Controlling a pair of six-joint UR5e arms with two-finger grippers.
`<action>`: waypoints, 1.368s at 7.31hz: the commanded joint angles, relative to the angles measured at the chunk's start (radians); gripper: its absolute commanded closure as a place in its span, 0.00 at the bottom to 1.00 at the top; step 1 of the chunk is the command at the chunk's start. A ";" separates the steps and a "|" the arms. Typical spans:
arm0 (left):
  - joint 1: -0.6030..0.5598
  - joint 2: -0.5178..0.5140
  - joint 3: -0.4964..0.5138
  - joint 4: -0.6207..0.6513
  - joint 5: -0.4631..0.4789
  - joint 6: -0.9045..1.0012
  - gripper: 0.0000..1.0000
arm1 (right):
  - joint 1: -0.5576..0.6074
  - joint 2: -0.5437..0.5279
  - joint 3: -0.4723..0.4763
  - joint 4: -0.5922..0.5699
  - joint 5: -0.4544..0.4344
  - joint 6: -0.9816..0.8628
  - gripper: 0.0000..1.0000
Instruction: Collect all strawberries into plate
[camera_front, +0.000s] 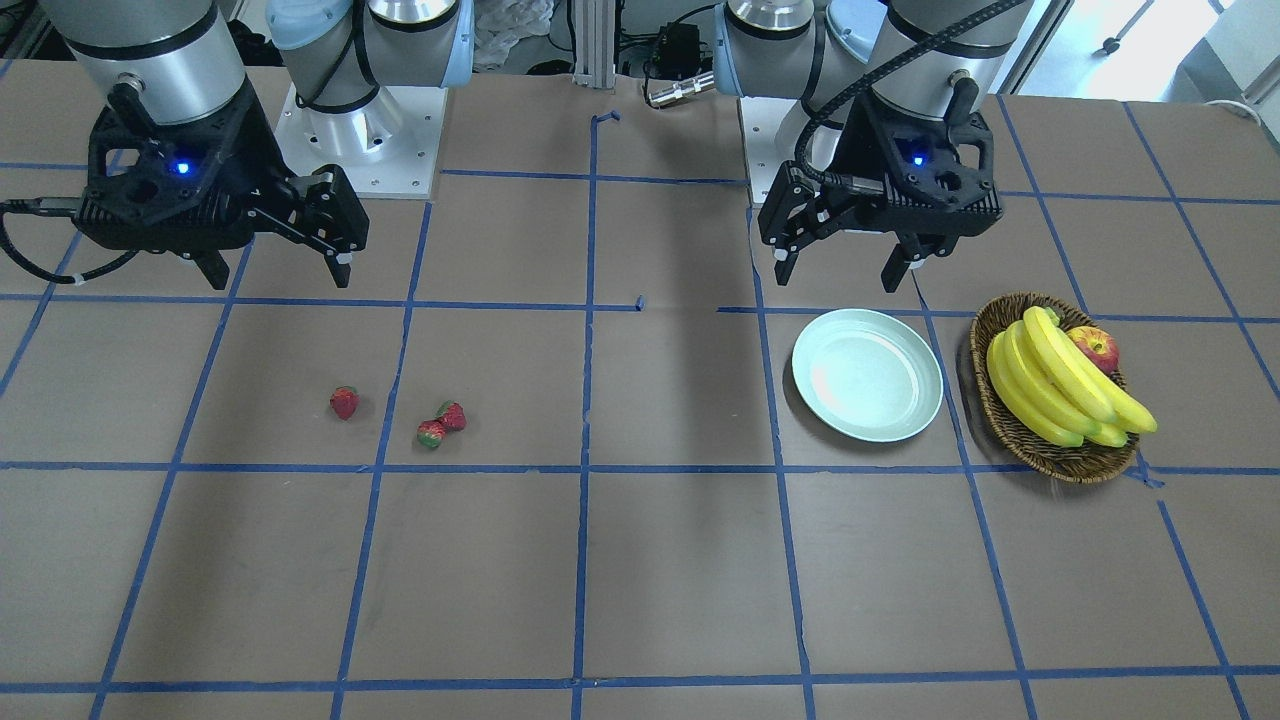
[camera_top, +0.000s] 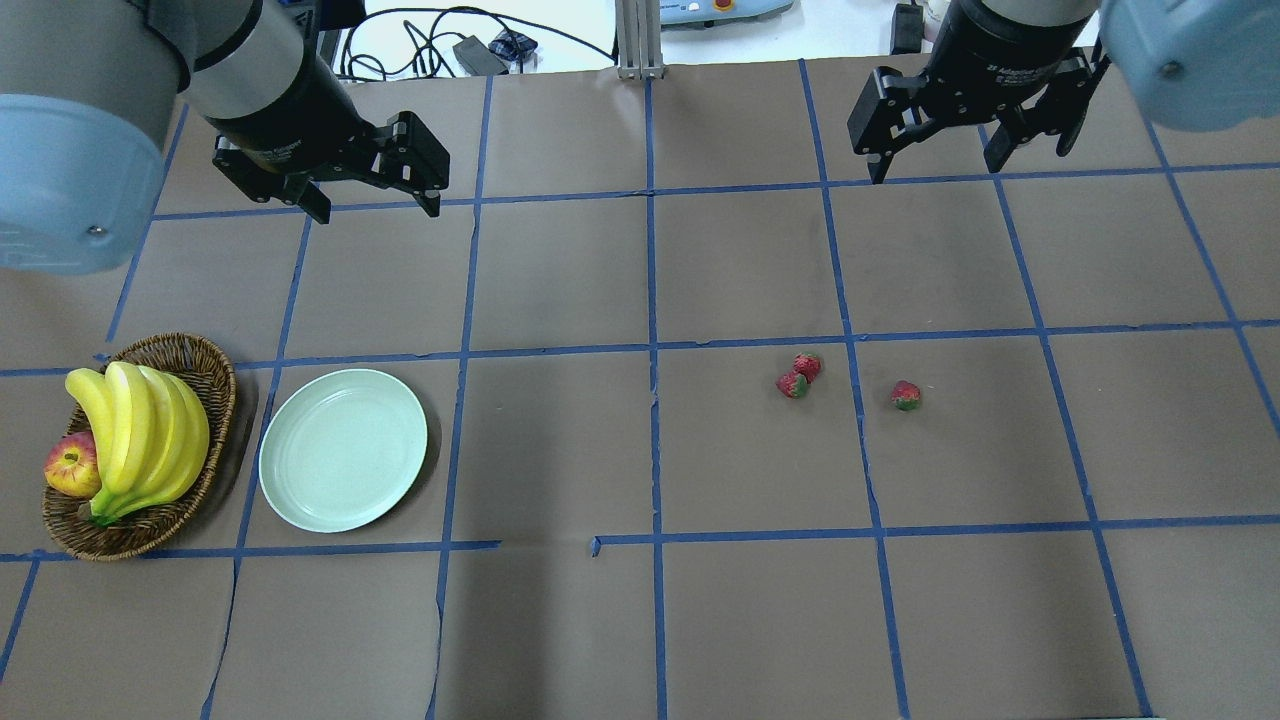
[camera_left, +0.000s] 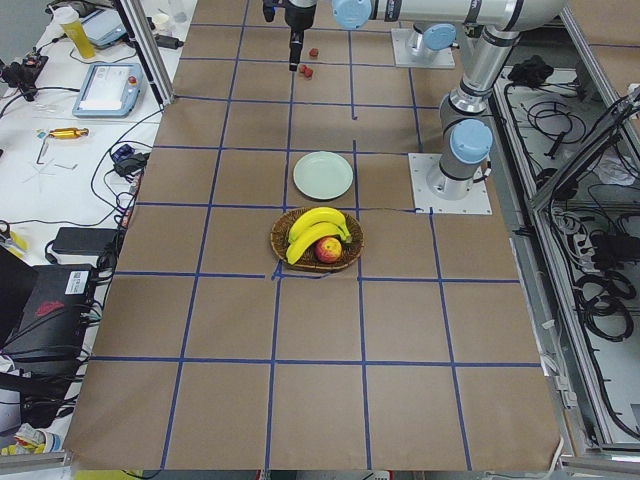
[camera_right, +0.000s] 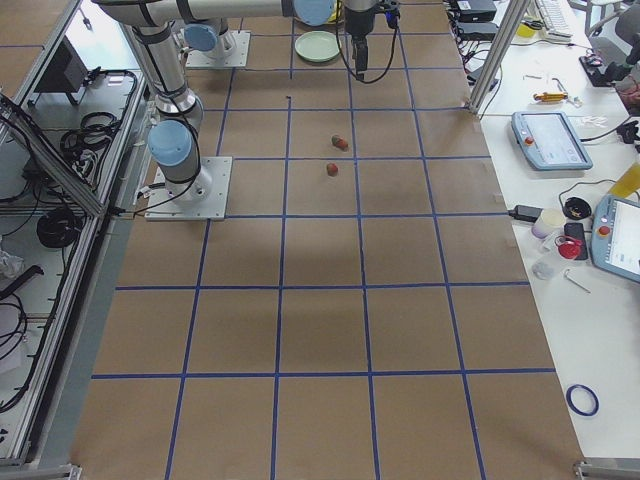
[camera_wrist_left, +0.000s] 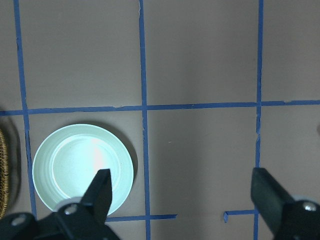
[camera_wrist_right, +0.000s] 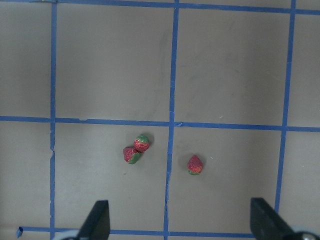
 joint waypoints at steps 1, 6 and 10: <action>0.000 0.002 0.001 0.000 0.000 -0.004 0.00 | 0.000 -0.001 -0.004 0.006 -0.001 -0.007 0.00; 0.000 0.000 -0.004 -0.005 0.003 0.002 0.00 | 0.000 -0.001 0.001 0.006 -0.003 -0.007 0.00; 0.000 0.000 -0.007 -0.017 0.032 0.009 0.00 | 0.002 -0.001 0.003 0.006 -0.006 -0.007 0.00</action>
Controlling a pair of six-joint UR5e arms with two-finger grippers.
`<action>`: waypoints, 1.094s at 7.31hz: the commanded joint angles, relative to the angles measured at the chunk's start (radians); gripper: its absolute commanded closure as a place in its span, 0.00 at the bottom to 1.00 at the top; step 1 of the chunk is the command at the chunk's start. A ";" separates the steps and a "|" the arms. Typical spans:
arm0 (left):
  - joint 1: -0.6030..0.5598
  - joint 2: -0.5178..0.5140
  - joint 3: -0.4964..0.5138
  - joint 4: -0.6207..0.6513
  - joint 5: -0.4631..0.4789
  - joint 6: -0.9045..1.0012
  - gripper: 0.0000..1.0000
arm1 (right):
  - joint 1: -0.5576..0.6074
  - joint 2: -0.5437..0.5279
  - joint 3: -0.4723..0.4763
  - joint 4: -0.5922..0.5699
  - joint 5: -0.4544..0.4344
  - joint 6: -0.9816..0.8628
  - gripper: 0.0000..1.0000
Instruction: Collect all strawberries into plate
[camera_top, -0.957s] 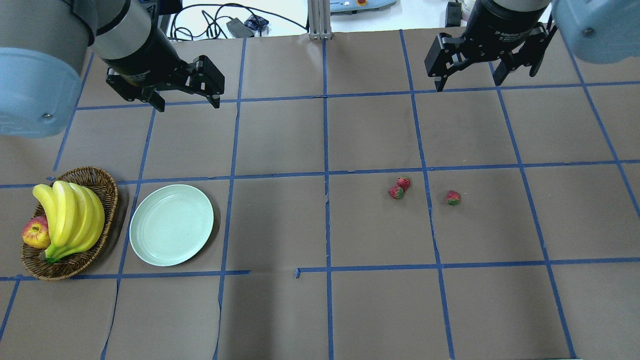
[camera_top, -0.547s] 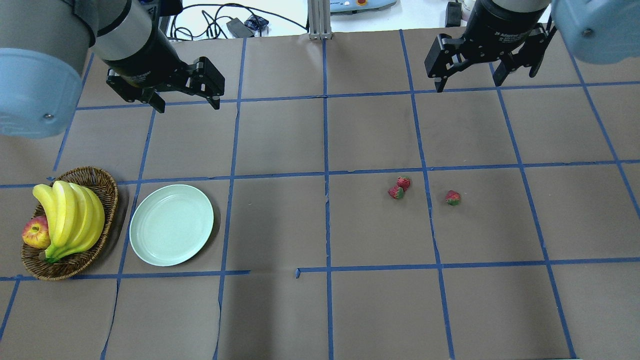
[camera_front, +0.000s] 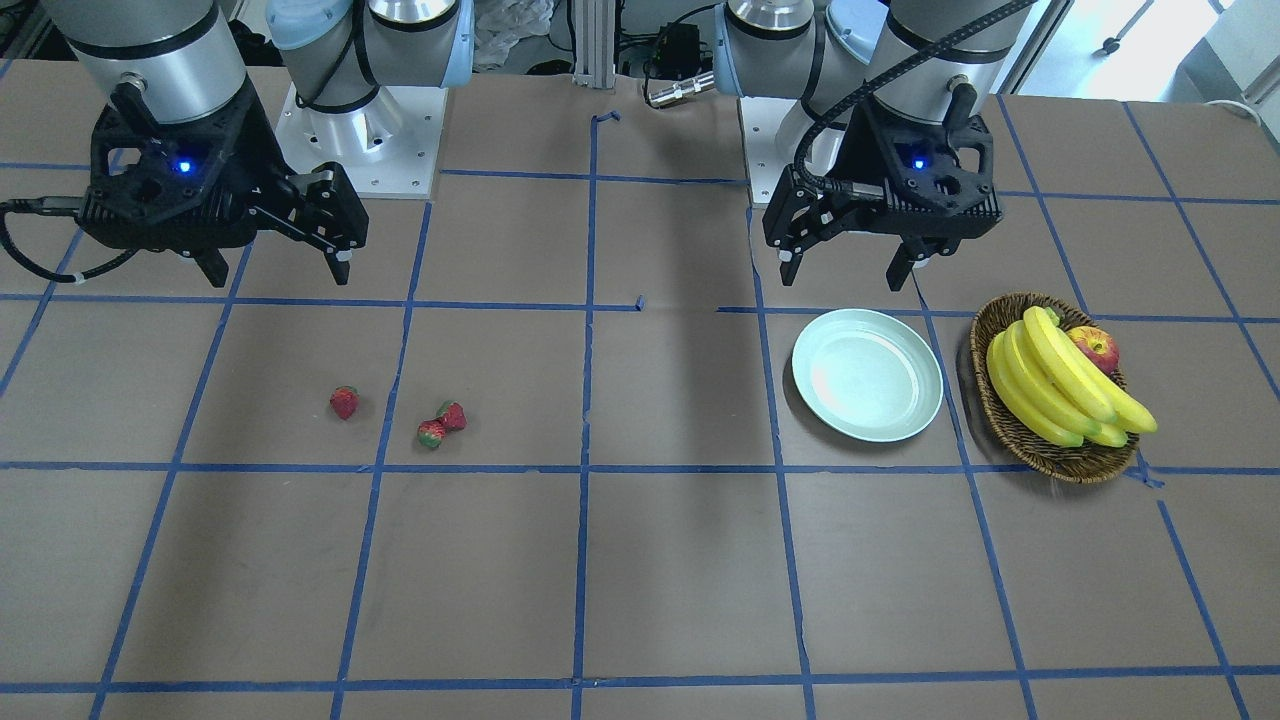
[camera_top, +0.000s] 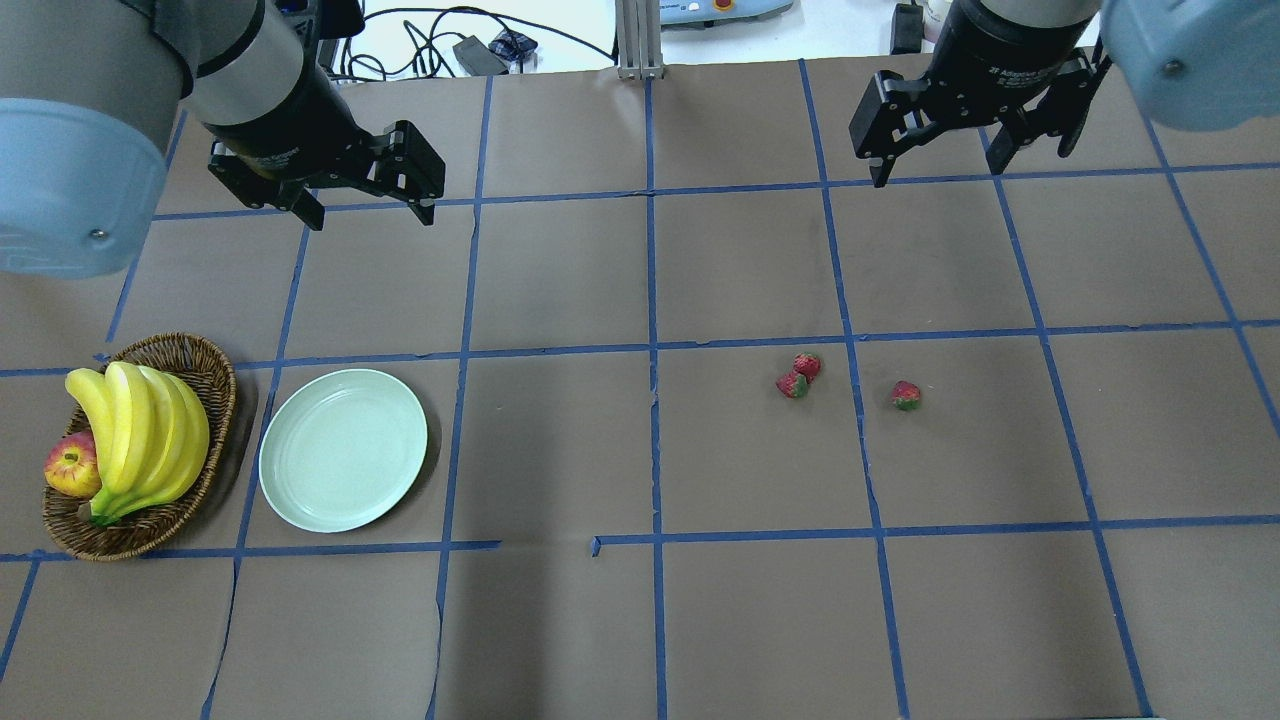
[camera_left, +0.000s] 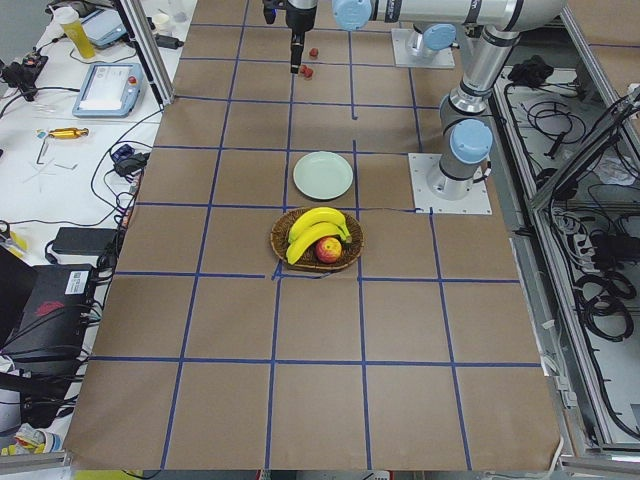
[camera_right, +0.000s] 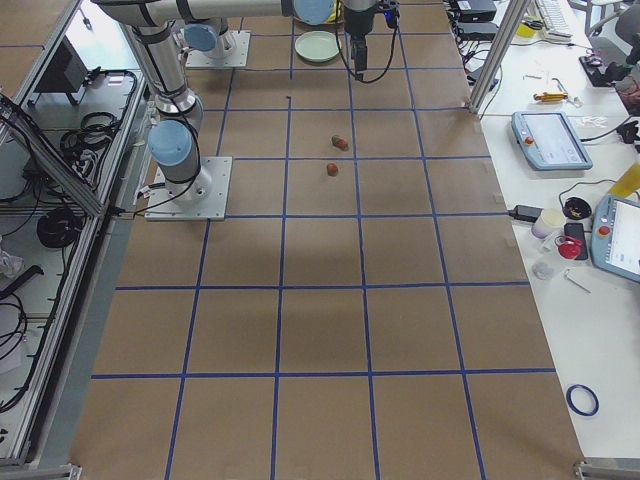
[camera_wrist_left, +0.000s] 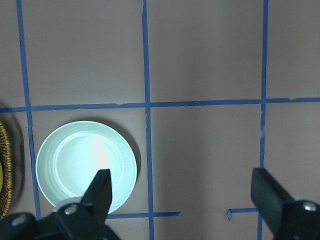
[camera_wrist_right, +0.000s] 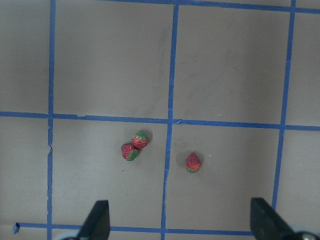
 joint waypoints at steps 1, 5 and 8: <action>0.000 -0.008 0.000 -0.004 0.003 0.004 0.00 | 0.001 0.014 0.006 0.000 0.000 0.000 0.00; 0.000 -0.009 -0.007 -0.004 0.003 0.005 0.00 | -0.005 0.107 0.200 -0.100 -0.011 -0.008 0.00; 0.000 -0.008 -0.019 -0.004 0.003 0.005 0.00 | -0.039 0.168 0.401 -0.442 -0.018 -0.131 0.00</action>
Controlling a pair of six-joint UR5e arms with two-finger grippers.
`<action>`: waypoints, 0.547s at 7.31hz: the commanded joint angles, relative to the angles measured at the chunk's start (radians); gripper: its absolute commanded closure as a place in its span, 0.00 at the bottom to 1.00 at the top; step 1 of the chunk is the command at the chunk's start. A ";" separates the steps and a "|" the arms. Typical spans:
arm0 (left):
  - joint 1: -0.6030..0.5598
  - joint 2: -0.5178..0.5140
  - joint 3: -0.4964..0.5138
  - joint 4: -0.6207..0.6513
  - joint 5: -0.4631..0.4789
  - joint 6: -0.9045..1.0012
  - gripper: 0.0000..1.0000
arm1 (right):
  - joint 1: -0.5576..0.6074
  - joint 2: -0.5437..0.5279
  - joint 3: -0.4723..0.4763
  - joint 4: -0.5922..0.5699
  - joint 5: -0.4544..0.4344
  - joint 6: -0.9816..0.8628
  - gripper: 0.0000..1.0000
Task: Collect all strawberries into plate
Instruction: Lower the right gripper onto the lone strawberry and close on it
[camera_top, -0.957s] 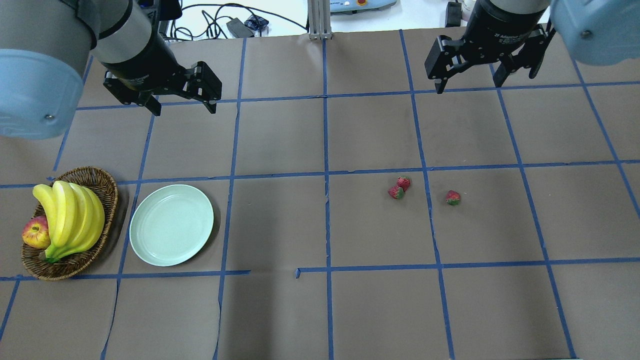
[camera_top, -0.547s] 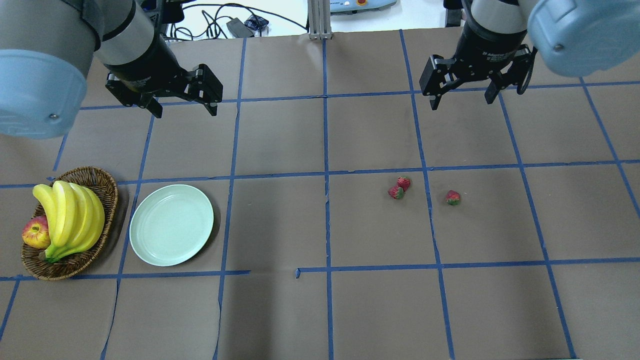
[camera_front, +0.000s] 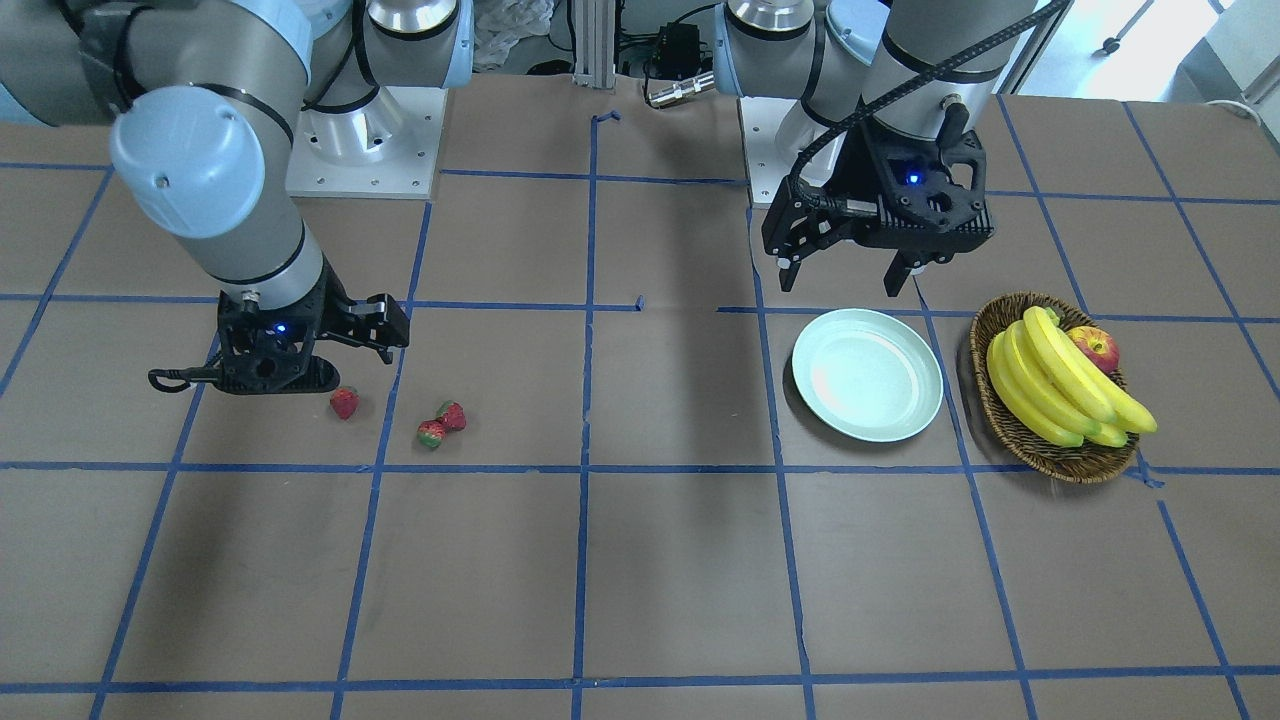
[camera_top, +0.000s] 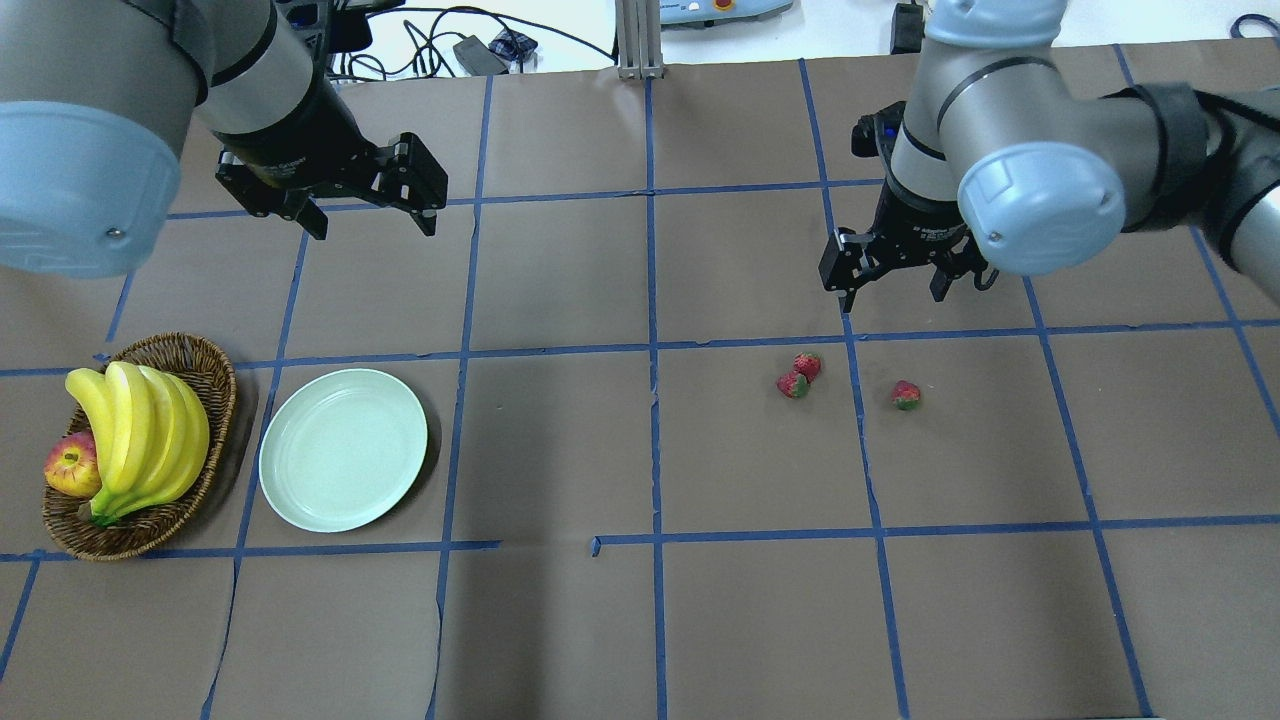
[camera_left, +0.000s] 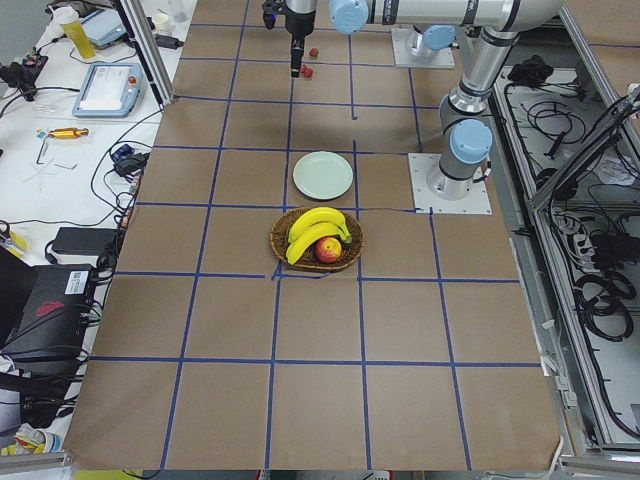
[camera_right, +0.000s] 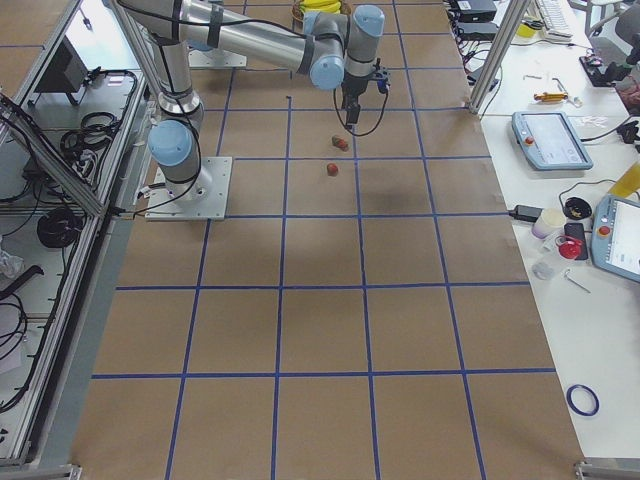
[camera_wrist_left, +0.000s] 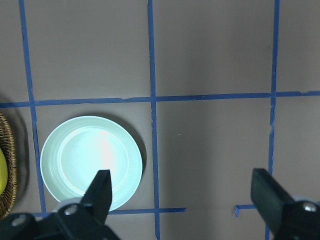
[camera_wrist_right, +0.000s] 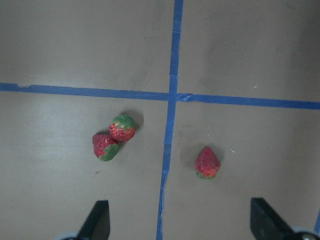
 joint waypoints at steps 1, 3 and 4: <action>-0.002 0.002 -0.009 0.000 0.000 0.000 0.00 | -0.063 0.035 0.168 -0.277 0.000 -0.163 0.00; -0.002 0.000 -0.009 0.000 0.000 -0.001 0.00 | -0.106 0.036 0.325 -0.498 0.014 -0.191 0.00; -0.002 0.000 -0.011 0.000 0.000 -0.001 0.00 | -0.108 0.038 0.340 -0.507 0.014 -0.190 0.00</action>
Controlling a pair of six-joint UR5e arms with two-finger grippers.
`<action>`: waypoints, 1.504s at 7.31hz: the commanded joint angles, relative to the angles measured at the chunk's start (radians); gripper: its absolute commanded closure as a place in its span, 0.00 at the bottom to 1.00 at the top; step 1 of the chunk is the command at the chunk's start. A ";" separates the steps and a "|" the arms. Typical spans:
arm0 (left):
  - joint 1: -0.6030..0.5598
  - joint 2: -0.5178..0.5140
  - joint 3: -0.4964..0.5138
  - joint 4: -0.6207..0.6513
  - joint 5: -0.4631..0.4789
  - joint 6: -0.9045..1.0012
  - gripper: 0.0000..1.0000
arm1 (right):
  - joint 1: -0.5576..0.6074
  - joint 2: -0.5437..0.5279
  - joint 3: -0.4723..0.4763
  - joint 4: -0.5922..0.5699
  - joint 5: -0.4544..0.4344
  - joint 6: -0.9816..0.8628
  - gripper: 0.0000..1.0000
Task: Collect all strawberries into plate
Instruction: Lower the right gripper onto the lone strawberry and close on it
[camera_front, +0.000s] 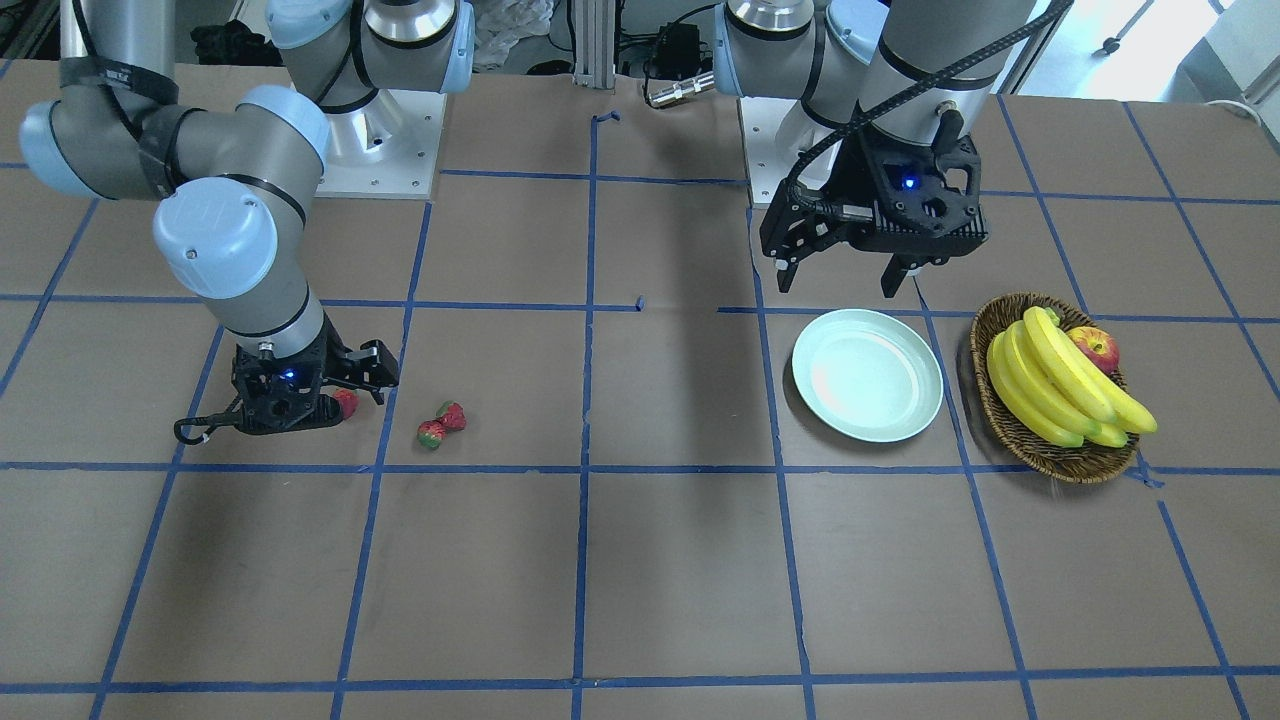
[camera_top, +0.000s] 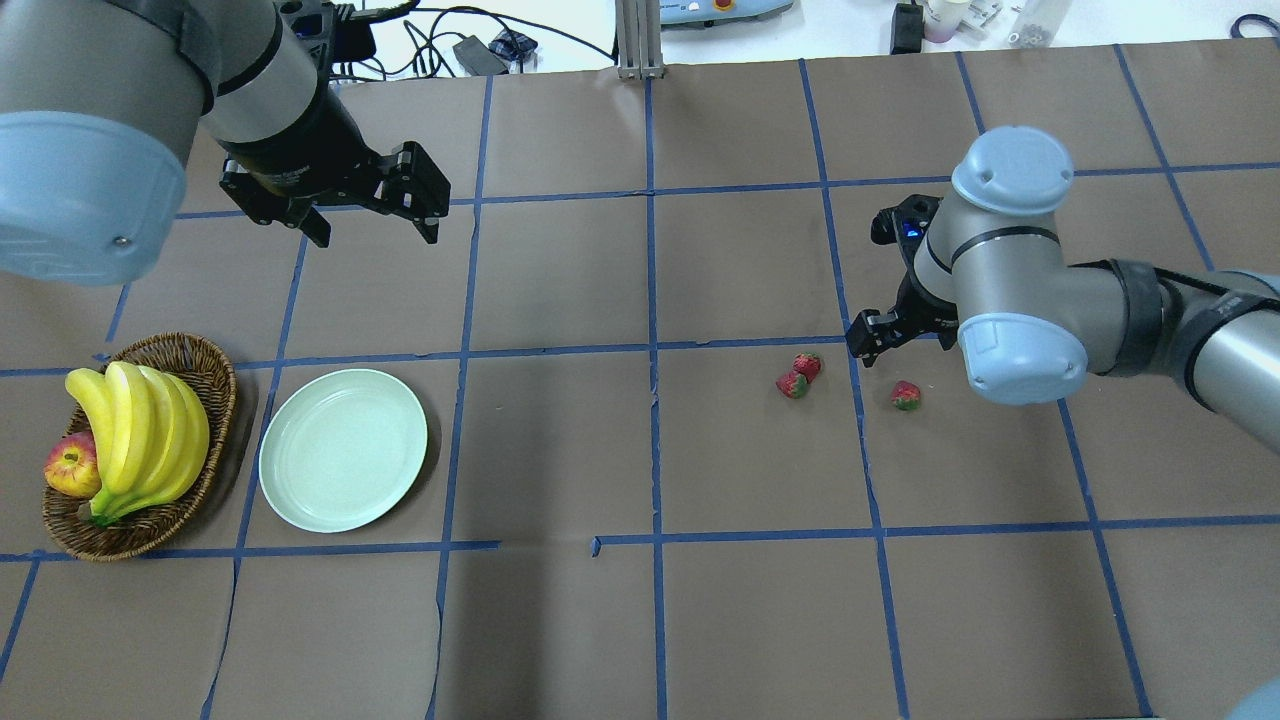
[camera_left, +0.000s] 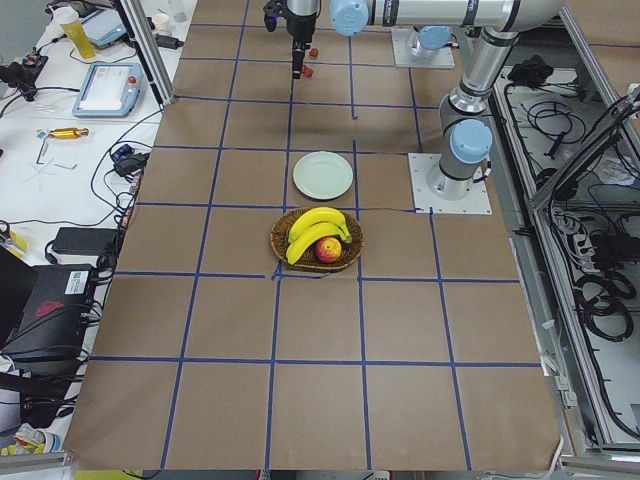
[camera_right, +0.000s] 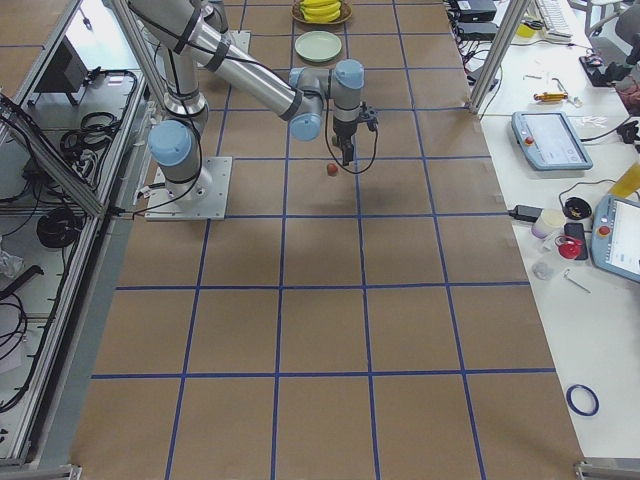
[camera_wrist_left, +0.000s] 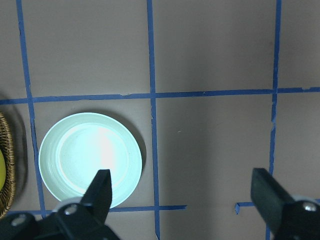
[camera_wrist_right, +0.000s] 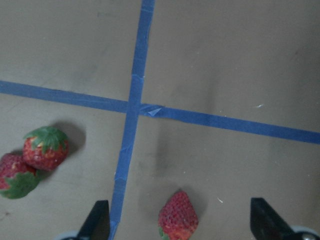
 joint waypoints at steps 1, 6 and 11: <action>0.000 -0.002 0.000 0.000 0.000 -0.001 0.00 | -0.010 0.008 0.053 -0.062 0.005 -0.008 0.00; 0.000 -0.002 -0.001 0.000 0.000 -0.001 0.00 | -0.010 0.027 0.065 -0.059 -0.010 -0.022 0.14; 0.000 -0.004 -0.001 0.000 0.000 -0.001 0.00 | -0.010 0.033 0.062 -0.060 -0.030 0.013 1.00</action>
